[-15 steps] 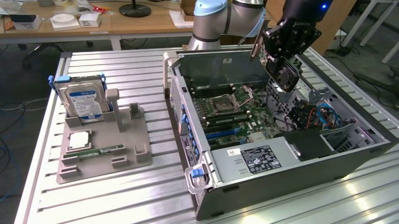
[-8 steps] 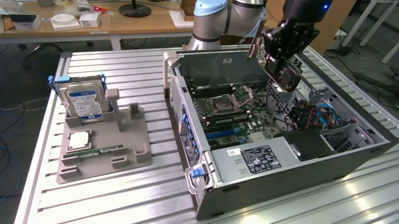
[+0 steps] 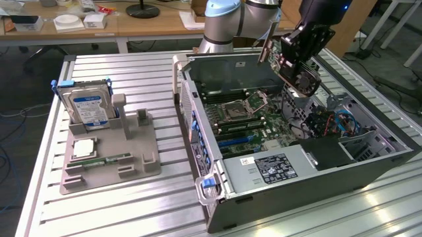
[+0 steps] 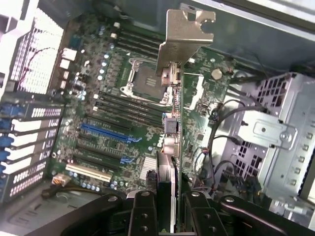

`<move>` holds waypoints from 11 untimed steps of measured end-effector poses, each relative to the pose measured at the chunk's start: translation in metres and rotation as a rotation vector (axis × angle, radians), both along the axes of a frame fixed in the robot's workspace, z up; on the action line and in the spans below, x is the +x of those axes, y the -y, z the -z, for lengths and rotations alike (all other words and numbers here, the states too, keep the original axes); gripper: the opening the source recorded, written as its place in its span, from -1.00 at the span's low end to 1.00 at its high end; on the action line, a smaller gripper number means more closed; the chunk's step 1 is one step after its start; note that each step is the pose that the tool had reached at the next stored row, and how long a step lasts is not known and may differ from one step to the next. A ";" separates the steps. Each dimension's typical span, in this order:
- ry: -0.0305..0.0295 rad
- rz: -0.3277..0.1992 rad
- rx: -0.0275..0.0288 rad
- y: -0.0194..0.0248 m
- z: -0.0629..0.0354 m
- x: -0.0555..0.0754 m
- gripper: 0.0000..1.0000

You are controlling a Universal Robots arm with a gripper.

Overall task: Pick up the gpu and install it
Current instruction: 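Insert the gpu into the slot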

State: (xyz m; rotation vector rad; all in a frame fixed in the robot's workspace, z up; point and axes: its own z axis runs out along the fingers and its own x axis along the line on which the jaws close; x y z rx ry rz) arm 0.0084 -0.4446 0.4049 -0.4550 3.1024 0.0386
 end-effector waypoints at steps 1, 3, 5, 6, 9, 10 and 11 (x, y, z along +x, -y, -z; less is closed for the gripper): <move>0.0001 -0.014 -0.0001 0.0000 0.0000 0.000 -0.46; 0.0006 -0.042 -0.0001 0.0000 0.0002 0.000 -0.46; 0.0011 -0.072 0.0000 0.0000 0.0003 0.000 -0.46; 0.0014 -0.085 0.0000 0.0000 0.0004 0.000 -0.46; 0.0025 -0.124 0.0000 0.0000 0.0007 0.000 -0.46; 0.0029 -0.137 0.0000 0.0000 0.0007 0.000 -0.46; 0.0032 -0.152 -0.0001 0.0000 0.0008 0.000 -0.46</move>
